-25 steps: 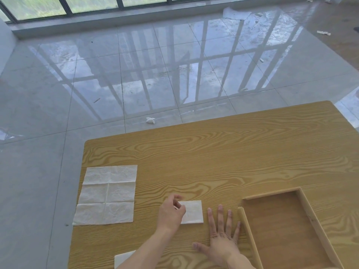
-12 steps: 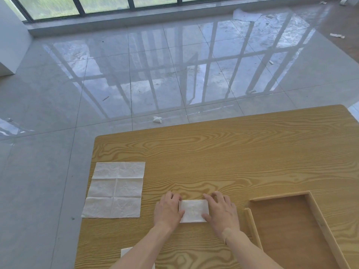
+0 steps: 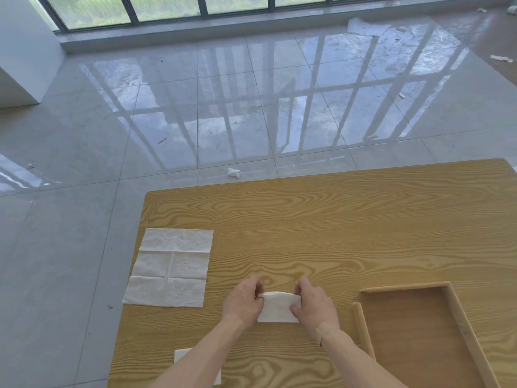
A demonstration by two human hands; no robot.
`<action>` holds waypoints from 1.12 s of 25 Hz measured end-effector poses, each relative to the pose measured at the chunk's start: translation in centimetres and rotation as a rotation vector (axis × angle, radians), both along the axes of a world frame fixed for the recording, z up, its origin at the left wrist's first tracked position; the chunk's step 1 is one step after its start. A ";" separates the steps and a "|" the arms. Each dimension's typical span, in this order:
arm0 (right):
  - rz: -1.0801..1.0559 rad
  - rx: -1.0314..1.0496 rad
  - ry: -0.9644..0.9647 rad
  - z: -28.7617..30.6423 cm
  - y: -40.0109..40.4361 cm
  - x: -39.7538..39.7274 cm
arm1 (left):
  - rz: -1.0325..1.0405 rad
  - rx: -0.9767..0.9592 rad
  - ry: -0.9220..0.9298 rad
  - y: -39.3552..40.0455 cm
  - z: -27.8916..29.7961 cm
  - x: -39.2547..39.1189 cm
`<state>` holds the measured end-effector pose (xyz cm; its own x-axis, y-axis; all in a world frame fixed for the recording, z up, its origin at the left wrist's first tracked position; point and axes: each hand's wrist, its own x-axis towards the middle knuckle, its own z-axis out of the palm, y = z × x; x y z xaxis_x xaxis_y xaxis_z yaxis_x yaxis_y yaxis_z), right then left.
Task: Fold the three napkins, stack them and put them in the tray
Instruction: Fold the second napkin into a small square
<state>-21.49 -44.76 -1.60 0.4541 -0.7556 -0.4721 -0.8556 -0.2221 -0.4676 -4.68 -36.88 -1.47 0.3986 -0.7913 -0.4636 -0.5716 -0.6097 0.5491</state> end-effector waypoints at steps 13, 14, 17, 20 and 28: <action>-0.312 0.496 -0.385 1.7 3.0 1.1 | 0.492 -0.050 0.563 6.1 2.2 2.8; -0.344 0.524 -0.406 1.8 3.5 1.6 | 0.516 -0.057 0.600 6.6 2.3 3.3; -0.403 0.568 -0.448 2.2 5.1 3.5 | 0.574 -0.045 0.684 8.7 2.5 4.9; -0.439 0.575 -0.457 2.1 7.1 5.3 | 0.568 -0.012 0.688 10.8 2.6 6.7; -0.444 0.550 -0.334 0.1 13.0 8.7 | 0.514 0.031 0.555 16.6 2.0 9.9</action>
<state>-12.78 -31.76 -1.46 0.3481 -0.5973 -0.7226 -0.6044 0.4462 -0.6600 5.21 -20.24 0.56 0.4149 -0.5521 -0.7232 0.1442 -0.7449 0.6514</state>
